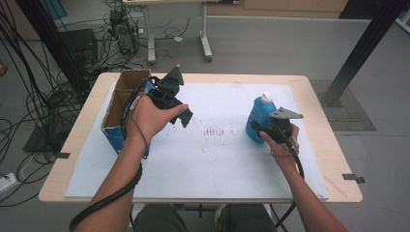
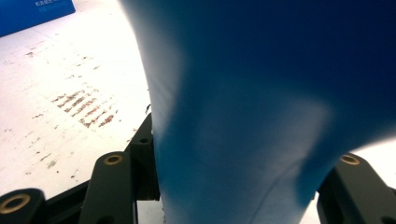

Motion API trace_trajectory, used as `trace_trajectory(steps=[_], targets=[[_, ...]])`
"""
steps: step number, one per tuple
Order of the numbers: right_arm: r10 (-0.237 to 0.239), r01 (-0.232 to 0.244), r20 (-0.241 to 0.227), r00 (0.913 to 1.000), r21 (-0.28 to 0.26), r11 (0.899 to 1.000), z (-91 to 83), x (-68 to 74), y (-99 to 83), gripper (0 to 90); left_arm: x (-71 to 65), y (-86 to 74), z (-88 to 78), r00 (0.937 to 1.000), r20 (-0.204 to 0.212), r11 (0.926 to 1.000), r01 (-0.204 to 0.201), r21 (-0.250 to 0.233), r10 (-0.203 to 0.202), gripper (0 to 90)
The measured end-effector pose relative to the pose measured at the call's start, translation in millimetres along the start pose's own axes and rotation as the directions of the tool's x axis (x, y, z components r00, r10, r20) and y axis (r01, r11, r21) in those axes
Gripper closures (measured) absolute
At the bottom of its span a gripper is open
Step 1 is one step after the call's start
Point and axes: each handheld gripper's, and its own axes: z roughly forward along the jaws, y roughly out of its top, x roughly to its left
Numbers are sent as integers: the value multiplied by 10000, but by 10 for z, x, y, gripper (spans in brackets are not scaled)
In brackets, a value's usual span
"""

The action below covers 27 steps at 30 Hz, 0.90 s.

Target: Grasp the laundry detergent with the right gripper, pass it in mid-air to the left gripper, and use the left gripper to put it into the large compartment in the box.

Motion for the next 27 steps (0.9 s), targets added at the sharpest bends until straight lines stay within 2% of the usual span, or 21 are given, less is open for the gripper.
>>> trace_trajectory(steps=[10,15,20,22,27], targets=[[11,-11,7,10000,43,10000,-2,2,8,436,15,0,-29,9999,-16,9999,-140,31,140,64],[42,-37,-164,9999,297,9996,-15,-10,43,437,34,8,-72,9997,-54,9997,-247,79,247,64],[-8,26,-461,9989,386,9993,-44,-11,149,438,22,56,-186,9980,22,9980,-638,-43,638,63],[-68,88,-566,9984,352,9993,-55,-11,197,438,25,62,-195,9977,29,9977,-677,-35,678,63],[-160,197,-1037,9945,356,9992,-96,-12,380,438,53,126,-277,9923,234,9925,-1210,-190,1214,62]])
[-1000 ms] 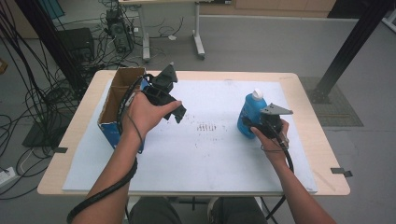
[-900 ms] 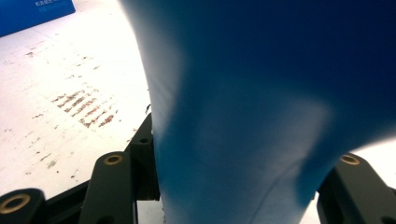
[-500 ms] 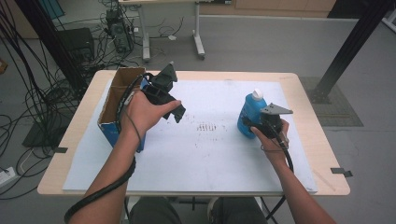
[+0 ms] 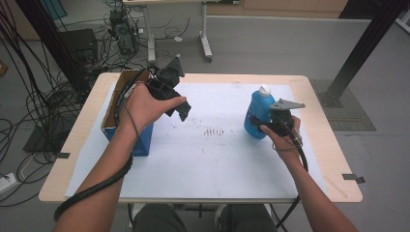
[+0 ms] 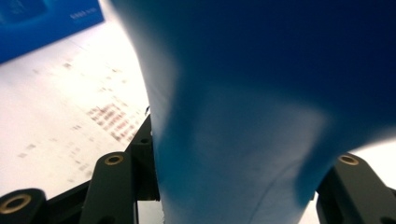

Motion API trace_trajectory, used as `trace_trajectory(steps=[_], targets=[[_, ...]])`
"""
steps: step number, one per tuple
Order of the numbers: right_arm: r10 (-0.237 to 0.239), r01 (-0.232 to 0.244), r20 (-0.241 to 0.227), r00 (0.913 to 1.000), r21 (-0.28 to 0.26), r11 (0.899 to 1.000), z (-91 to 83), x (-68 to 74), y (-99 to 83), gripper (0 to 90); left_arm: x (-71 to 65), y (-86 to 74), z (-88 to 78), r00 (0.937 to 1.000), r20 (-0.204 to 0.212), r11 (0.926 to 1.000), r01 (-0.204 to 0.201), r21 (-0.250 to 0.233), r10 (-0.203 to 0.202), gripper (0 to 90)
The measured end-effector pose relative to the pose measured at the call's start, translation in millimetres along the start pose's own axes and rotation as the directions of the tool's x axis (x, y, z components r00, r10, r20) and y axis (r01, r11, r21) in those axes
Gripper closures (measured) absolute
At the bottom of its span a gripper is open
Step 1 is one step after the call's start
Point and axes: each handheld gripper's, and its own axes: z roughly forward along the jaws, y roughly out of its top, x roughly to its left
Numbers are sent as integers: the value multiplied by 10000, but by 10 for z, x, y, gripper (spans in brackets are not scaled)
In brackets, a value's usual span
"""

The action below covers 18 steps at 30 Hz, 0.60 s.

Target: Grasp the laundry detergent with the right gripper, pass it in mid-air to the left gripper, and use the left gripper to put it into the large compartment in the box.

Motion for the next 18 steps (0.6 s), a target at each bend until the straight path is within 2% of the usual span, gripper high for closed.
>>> trace_trajectory(steps=[4,7,8,9,10,11,15,16,17,18], targets=[[-206,217,-524,9984,207,9996,-2,13,156,438,28,53,-57,9982,12,9982,-596,37,596,61],[-344,369,-932,9951,256,9990,12,35,265,438,32,100,-119,9943,-20,9943,-1067,21,1067,61],[-479,517,-1218,9914,279,9983,22,63,329,438,32,118,-147,9917,8,9917,-1285,-19,1285,61],[-479,517,-1218,9914,279,9983,22,63,329,438,28,139,-179,9882,33,9882,-1532,-72,1532,61],[-610,660,-1433,9878,301,9974,33,90,376,438,26,154,-200,9847,61,9848,-1739,-63,1739,61],[-688,749,-1567,9852,334,9966,41,111,404,438,22,177,-236,9786,77,9786,-2055,-59,2056,60],[-1246,1376,-2405,9626,382,9897,112,246,565,438,6,230,-348,9576,-68,9576,-2880,-81,2879,57],[-1394,1541,-2711,9524,334,9875,143,311,632,438,2,235,-369,9529,-105,9529,-3031,-101,3030,56],[-1394,1541,-2711,9524,334,9875,143,311,632,438,-3,240,-404,9445,-72,9445,-3284,-120,3283,56],[-1478,1634,-2964,9436,284,9862,166,355,680,438,-7,243,-431,9380,-65,9380,-3465,-94,3465,56]])
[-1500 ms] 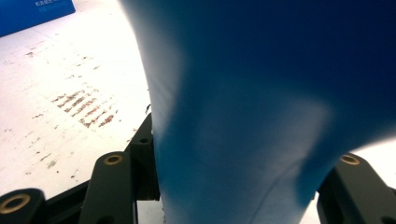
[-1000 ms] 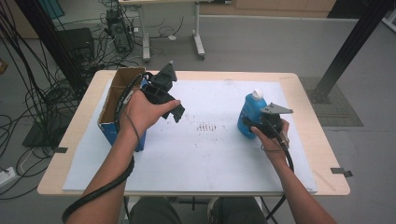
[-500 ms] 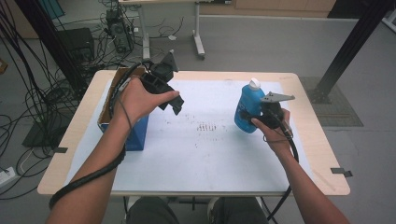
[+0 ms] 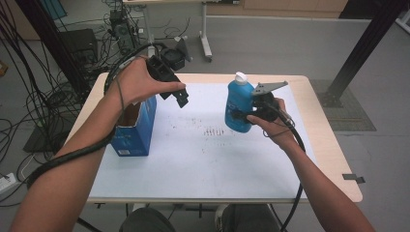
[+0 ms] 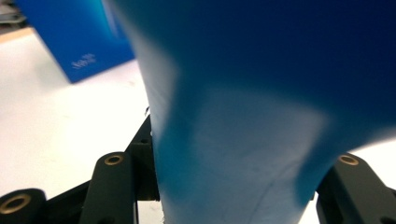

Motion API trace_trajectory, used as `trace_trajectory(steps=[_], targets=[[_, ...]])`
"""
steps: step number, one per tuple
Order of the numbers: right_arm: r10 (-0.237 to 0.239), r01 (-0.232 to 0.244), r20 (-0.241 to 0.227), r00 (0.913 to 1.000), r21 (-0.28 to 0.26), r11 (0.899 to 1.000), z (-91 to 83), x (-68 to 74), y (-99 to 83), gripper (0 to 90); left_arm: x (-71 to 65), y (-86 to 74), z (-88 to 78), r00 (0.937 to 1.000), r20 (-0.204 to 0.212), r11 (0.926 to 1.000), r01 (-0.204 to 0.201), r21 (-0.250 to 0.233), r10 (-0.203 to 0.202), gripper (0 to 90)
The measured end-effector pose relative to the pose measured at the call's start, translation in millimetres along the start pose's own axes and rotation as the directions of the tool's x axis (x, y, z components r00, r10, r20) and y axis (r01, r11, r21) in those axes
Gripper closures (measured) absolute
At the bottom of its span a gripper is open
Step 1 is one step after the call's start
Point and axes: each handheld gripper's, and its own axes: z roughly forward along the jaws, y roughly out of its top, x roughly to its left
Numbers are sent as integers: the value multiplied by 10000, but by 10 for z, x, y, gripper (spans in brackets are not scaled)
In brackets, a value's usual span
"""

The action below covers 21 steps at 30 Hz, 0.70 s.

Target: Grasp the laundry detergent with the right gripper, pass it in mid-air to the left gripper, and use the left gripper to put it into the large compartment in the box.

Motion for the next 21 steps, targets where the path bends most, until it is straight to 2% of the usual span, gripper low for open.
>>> trace_trajectory(steps=[4,8,9,10,12,15,18,21], targets=[[-360,354,-781,9963,-86,9993,114,107,172,437,-12,-10,-86,9962,-182,9964,-849,51,850,55],[-680,672,-1470,9868,-100,9977,216,207,287,438,-18,-37,-141,9872,-327,9878,-1557,58,1558,57],[-767,764,-1673,9829,-82,9970,248,236,315,437,-29,-48,-162,9812,-313,9817,-1903,28,1903,57],[-967,977,-1937,9763,-44,9952,299,281,354,437,-34,-53,-171,9786,-227,9789,-2043,36,2043,57],[-1161,1184,-2241,9676,-32,9930,357,335,395,437,-57,-63,-185,9724,-194,9726,-2323,74,2324,58],[-1383,1396,-2791,9503,-151,9901,454,415,447,437,-81,-73,-201,9627,70,9626,-2706,109,2705,58],[-1566,1561,-3155,9359,-271,9874,541,485,481,437,-88,-77,-204,9585,394,9591,-2829,124,2822,56],[-1724,1748,-3508,9205,-249,9843,629,558,510,437,-98,-82,-208,9532,363,9533,-3011,231,3002,57]])
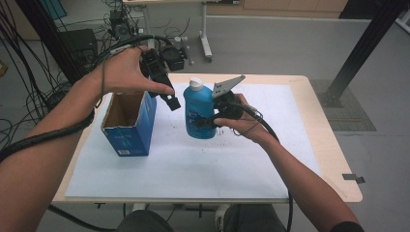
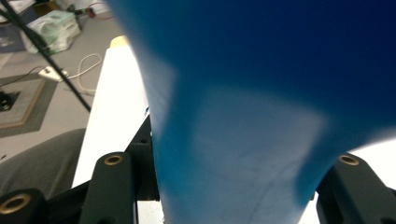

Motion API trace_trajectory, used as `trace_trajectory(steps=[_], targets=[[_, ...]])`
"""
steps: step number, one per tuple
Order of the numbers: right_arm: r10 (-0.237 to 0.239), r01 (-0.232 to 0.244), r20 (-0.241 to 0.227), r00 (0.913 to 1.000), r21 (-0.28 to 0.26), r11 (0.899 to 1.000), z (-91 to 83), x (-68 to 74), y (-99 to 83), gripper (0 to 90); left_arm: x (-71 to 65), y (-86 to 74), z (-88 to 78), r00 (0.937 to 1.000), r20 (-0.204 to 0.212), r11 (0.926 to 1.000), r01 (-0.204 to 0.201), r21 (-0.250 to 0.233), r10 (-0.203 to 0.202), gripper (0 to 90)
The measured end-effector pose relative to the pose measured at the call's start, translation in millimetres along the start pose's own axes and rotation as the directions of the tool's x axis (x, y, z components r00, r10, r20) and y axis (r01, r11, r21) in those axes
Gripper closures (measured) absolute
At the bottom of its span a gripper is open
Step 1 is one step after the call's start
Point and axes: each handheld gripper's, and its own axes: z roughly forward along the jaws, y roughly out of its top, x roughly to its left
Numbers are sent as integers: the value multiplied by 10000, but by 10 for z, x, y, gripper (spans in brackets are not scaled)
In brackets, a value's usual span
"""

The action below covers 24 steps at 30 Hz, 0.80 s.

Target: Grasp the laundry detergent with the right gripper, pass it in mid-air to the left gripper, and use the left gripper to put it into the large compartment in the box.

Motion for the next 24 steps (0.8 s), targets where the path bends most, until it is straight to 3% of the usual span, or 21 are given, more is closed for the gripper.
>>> trace_trajectory(steps=[5,10,24], targets=[[-441,443,-425,9981,35,9990,116,62,55,436,-51,18,-35,9994,-44,9994,-339,44,339,58],[-600,601,-638,9962,-9,9982,171,97,86,436,-93,49,-37,9985,-14,9983,-549,214,549,58],[-1108,1102,-1349,9846,-119,9938,282,212,173,436,-172,110,17,9931,526,9916,-1087,703,1051,56]])
